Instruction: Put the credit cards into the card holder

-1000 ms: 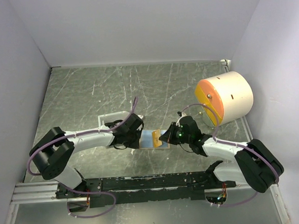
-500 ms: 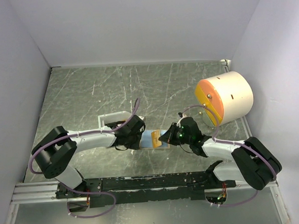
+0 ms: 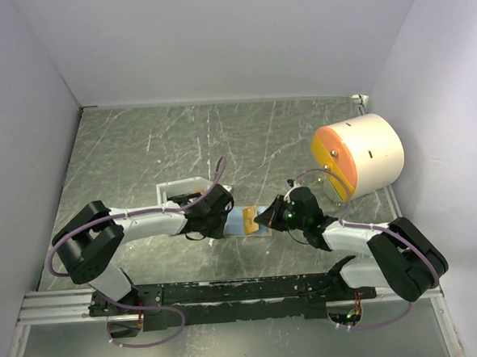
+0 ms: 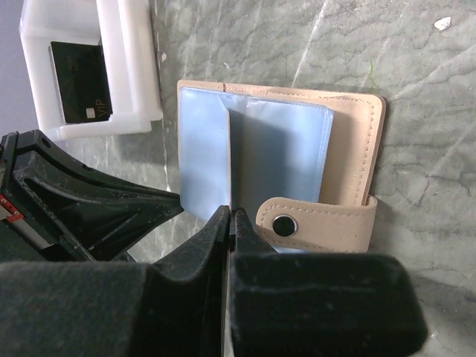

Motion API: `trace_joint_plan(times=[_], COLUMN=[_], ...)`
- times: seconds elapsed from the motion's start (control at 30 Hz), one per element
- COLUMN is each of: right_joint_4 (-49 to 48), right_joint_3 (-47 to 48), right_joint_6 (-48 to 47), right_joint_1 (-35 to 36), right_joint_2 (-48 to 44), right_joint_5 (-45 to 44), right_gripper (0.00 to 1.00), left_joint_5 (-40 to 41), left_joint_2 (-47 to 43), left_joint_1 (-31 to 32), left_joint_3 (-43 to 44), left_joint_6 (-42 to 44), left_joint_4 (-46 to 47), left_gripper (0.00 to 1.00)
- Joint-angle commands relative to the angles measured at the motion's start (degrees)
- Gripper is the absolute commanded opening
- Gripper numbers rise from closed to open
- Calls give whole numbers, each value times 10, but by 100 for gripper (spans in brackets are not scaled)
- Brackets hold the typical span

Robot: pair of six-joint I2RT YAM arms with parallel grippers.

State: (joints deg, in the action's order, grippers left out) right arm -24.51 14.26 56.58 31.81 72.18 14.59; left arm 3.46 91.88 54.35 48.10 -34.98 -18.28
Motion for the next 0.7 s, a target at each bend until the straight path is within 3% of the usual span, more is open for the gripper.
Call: trace_joint_plan(times=[0.0, 0.3, 0.67], right_joint_4=[-29, -41, -6], right_joint_3=[-12, -10, -6], right_joint_6=[0, 2, -7], right_joint_1=[-6, -8, -17], right_joint_2=[17, 28, -30], right_joint_5=[-8, -12, -19], right_gripper=[0, 0, 0], left_joint_5=[9, 15, 20], left_joint_2=[17, 15, 19], left_joint_1=[11, 14, 17], left_joint_3=[5, 2, 5], left_joint_6=[-5, -9, -12], left_joint_4=[0, -6, -11], left_gripper=[7, 7, 7])
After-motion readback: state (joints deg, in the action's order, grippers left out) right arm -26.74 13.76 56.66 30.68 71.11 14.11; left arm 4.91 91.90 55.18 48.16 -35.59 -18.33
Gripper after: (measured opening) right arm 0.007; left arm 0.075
